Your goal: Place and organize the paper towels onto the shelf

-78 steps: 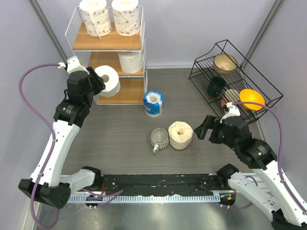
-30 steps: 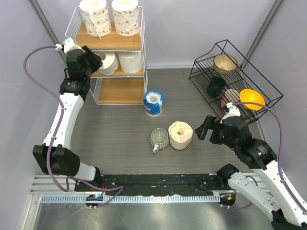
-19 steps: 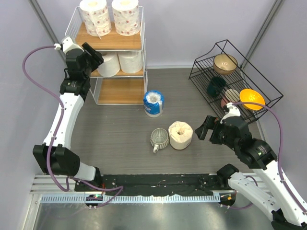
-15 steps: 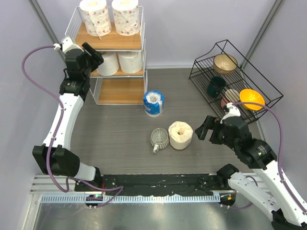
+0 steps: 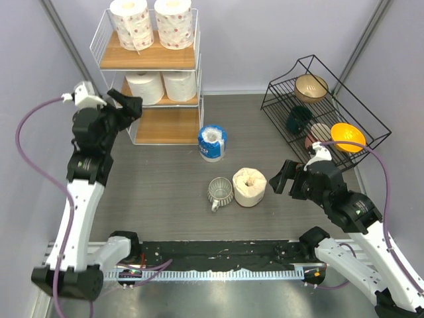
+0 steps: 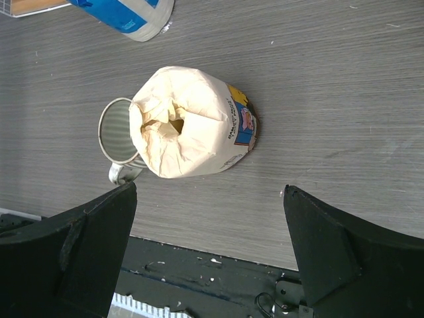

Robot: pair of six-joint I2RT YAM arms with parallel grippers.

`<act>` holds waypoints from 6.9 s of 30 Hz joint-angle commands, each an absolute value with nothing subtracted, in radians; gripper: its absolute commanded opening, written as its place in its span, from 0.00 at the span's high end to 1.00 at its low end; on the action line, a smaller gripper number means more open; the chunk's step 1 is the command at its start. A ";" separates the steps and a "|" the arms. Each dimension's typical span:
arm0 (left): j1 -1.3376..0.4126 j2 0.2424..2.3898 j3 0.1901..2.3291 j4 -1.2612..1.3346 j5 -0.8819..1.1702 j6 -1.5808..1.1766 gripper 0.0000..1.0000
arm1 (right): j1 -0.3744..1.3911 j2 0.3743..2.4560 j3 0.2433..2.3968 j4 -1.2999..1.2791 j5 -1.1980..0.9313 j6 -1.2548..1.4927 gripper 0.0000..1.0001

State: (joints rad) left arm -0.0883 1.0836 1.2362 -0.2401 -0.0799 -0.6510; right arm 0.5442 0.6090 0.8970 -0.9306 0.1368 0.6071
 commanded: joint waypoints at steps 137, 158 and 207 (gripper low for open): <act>-0.247 1.678 1.073 0.181 -0.267 -0.917 0.24 | 0.549 0.615 0.920 -0.927 0.192 0.597 0.02; -0.382 1.076 0.641 0.120 -0.204 -0.945 0.00 | 0.549 0.600 0.919 -0.925 0.192 0.598 0.02; -0.994 1.704 1.124 -0.041 0.006 -0.350 0.27 | 0.549 0.578 0.951 -0.960 0.216 0.614 0.02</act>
